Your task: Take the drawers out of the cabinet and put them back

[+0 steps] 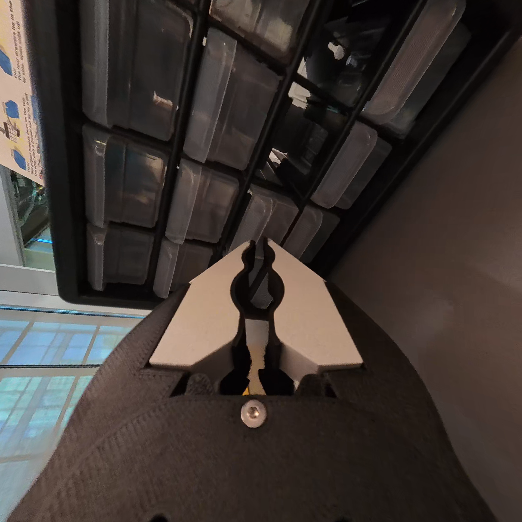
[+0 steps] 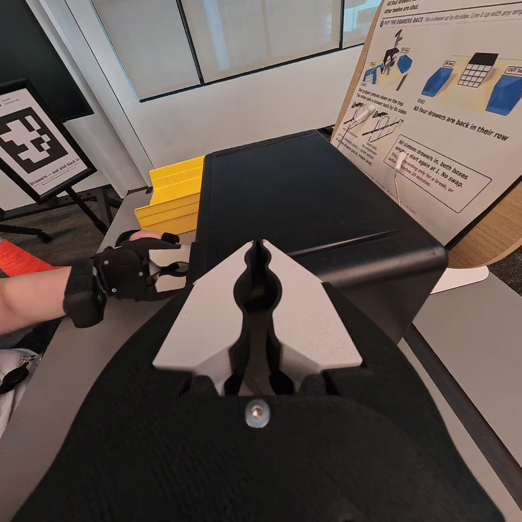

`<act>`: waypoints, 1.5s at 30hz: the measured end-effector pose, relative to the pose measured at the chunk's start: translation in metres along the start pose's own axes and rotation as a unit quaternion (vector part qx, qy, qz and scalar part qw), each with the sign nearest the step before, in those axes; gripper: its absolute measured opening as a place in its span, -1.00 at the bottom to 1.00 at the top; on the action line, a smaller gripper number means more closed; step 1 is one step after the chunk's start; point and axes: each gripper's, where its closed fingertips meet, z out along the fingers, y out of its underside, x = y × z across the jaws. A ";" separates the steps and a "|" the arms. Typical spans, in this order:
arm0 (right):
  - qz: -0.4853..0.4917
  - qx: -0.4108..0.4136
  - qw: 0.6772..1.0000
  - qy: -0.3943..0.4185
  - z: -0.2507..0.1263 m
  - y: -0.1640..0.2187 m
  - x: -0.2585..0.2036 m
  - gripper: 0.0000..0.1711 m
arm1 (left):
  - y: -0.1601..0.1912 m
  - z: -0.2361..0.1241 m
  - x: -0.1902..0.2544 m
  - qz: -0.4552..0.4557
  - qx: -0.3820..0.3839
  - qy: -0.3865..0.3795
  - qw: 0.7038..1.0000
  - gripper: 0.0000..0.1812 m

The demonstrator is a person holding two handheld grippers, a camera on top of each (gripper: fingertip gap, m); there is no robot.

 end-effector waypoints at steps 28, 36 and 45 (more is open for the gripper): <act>0.022 0.012 1.000 -0.017 -0.001 0.000 0.000 -1.00 | 0.189 -0.114 -0.246 -0.312 0.079 0.101 0.941 -0.55; 0.025 0.010 1.000 -0.015 0.000 0.000 0.000 -1.00 | 0.290 -0.046 -0.125 -0.318 -0.089 0.285 0.900 -0.34; 0.028 0.008 0.999 -0.015 0.000 0.000 0.000 -1.00 | 0.342 -0.027 -0.058 -0.257 -0.214 0.351 0.874 -0.46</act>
